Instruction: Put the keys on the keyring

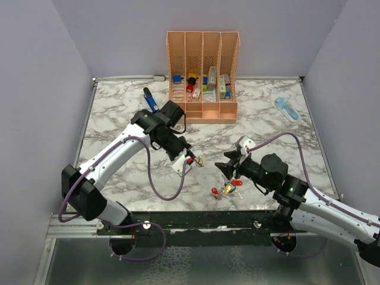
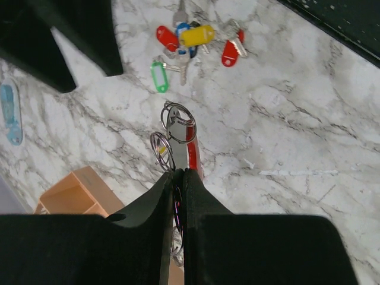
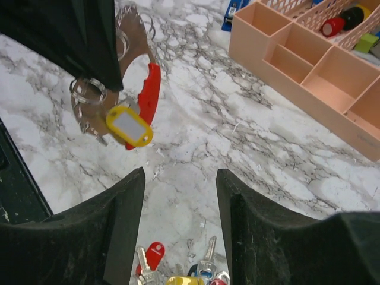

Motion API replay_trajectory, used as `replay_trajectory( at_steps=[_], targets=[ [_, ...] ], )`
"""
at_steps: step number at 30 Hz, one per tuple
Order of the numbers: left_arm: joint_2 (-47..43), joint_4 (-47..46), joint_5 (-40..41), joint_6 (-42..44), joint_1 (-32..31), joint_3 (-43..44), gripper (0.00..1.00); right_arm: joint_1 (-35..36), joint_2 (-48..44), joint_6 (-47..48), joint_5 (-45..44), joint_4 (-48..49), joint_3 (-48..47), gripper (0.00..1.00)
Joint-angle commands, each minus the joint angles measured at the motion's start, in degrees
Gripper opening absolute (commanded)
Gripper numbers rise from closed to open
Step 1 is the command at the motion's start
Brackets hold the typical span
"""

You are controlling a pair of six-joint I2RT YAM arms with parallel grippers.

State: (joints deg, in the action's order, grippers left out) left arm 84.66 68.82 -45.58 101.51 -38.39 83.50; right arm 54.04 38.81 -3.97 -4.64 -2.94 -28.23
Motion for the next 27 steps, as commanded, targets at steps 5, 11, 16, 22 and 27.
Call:
replay_trajectory(
  at_steps=[5,11,16,22,27],
  targets=[
    [-2.4,5.0,0.1,18.1,0.0,-3.6,0.0,0.0,6.6,11.2,6.9,6.6,-1.6,0.49],
    [0.3,7.1,-5.5,21.7,0.1,-0.5,0.01,0.0,12.1,15.5,8.1,7.1,-4.5,0.43],
    [2.5,8.4,-8.1,22.2,0.5,0.6,0.01,0.0,7.4,15.5,8.2,11.1,-2.6,0.39],
    [4.1,8.7,-10.8,22.6,1.2,-1.0,0.01,0.0,2.4,14.8,11.3,10.8,-3.2,0.33],
    [4.8,7.8,-13.3,20.7,2.4,-0.9,0.01,0.0,6.4,14.9,17.4,7.4,-6.7,0.31]
  ],
)
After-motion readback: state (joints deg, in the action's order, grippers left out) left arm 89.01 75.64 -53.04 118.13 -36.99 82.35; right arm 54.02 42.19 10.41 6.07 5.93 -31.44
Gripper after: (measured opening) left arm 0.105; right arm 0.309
